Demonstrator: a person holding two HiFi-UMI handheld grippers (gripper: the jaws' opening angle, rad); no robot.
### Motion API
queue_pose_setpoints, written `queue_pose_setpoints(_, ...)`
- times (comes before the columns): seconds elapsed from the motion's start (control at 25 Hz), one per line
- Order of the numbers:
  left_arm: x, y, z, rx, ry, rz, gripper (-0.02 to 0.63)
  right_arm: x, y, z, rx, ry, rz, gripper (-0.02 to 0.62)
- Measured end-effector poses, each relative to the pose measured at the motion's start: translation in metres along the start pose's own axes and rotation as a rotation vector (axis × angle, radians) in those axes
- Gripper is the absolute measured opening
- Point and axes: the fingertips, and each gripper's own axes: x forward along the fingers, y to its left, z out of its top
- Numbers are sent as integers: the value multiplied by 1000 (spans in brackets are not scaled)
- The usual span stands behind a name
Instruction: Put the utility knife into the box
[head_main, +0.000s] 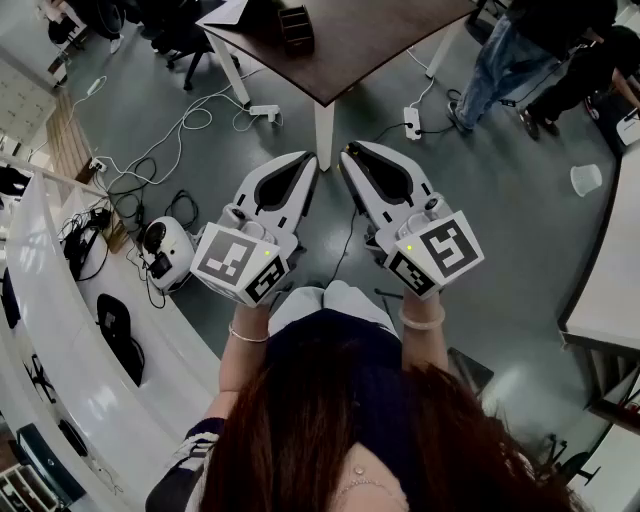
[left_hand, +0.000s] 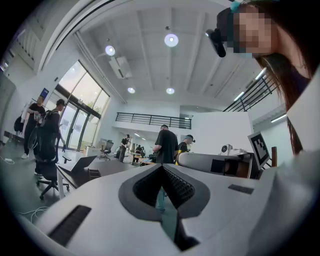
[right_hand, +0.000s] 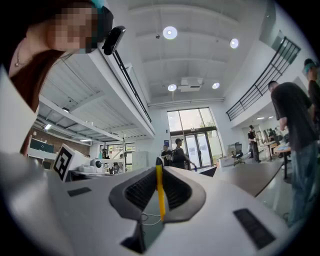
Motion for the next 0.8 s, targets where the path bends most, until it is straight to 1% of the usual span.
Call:
queue_pose_setpoints(0.12,1,-2,-3,7,-3,-12,0,-2,-1,0,6,-3,-1,49)
queue_pose_setpoints(0.44,7,-1,-7,-11,13,-13,0,-3,-8,-1,23,-12,0,51)
queue_pose_setpoints(0.8,22,-1,-8,-11,11,-2,0,-1,-23,1,21,-20,34,51)
